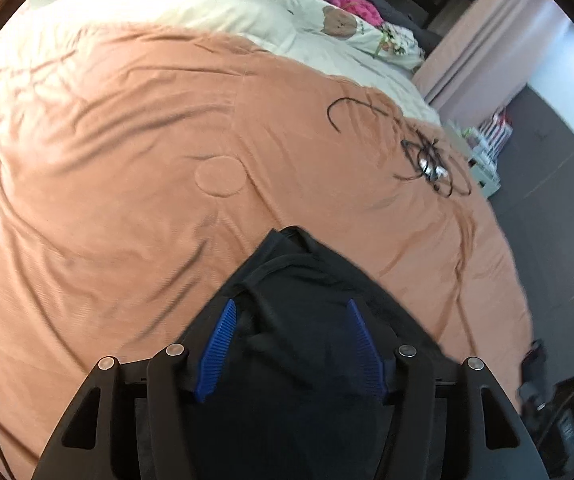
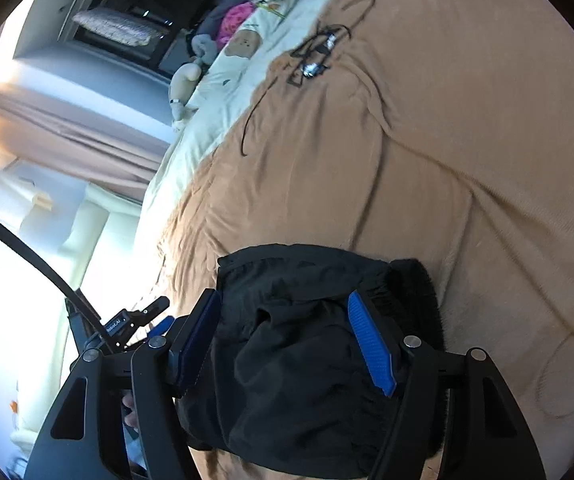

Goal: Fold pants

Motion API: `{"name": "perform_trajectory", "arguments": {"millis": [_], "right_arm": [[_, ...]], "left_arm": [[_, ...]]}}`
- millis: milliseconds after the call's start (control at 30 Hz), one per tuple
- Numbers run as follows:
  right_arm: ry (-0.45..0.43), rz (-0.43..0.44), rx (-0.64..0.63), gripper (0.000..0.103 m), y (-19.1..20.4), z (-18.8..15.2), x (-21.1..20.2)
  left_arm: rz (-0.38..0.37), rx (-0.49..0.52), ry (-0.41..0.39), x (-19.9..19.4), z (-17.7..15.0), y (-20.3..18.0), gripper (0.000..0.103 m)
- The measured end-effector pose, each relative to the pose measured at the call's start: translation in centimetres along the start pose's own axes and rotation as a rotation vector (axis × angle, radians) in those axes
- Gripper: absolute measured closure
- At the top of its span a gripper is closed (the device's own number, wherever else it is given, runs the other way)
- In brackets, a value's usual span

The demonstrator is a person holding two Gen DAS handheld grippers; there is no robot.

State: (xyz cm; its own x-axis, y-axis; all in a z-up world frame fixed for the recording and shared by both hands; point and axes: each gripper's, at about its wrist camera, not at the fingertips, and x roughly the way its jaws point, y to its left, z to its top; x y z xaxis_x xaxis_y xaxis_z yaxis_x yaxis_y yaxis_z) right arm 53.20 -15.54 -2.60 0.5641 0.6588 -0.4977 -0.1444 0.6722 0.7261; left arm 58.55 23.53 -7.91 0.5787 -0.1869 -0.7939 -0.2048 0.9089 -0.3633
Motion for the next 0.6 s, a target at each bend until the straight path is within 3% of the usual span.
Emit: {"name": "perform_trajectory", "arguments": {"millis": [133, 433, 600], "right_arm": [[-0.002, -0.124, -0.117, 0.038, 0.7, 0.0, -0.6], [0.05, -0.218, -0.196, 0.038, 2.5, -0.6, 0.1], [0.097, -0.288, -0.261, 0.038, 3.2, -0.8, 1.4]], "left_arm": [[0.068, 0.11, 0.034, 0.1, -0.7, -0.7, 0.043], [0.188, 0.291, 0.167, 2.6, -2.6, -1.4, 0.043], [0.234, 0.341, 0.209, 4.7, -2.5, -1.7, 0.043]]}}
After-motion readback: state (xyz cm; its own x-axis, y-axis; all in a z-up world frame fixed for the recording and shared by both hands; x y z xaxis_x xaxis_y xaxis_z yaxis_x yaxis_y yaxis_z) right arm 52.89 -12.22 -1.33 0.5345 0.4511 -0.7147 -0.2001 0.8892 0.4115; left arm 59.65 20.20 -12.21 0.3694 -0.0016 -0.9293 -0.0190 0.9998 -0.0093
